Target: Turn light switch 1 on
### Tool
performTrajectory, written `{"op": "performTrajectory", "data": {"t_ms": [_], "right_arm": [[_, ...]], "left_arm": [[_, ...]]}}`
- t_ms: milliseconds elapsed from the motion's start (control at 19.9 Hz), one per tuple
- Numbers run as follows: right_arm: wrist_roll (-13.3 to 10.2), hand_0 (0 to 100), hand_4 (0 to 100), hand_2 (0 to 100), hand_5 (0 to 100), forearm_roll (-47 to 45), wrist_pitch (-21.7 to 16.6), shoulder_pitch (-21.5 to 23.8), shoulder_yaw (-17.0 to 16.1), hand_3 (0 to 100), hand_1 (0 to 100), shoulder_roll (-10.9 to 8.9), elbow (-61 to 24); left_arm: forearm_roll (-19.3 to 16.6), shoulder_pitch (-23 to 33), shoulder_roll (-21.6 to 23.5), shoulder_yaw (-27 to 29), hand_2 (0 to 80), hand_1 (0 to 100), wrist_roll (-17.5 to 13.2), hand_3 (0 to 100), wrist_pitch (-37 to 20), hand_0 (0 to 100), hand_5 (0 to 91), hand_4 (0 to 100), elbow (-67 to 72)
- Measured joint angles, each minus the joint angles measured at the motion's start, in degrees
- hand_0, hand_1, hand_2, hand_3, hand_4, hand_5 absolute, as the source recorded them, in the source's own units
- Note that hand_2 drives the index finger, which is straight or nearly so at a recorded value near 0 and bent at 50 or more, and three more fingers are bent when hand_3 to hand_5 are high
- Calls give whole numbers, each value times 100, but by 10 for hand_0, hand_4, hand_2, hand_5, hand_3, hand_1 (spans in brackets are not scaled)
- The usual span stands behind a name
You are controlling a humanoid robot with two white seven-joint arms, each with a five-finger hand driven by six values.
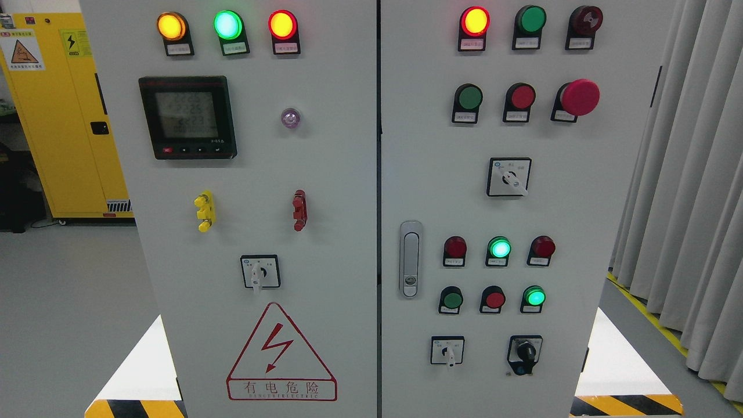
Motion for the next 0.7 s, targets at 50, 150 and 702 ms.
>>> {"op": "performTrajectory", "data": {"t_ms": [50,150,702], "right_arm": [[0,0,0,40,0,0,0,0,0,0,500,0,0],[0,0,0,40,0,0,0,0,0,0,500,0,0],[0,0,0,40,0,0,0,0,0,0,500,0,0]], "left_arm": [[0,0,0,0,0,58,0,0,0,193,0,0,-1],[0,-1,0,-1,0,58,0,0,0,193,0,0,-2],[38,32,10,117,0,136,717,165,-355,183,0,209,-518]]}}
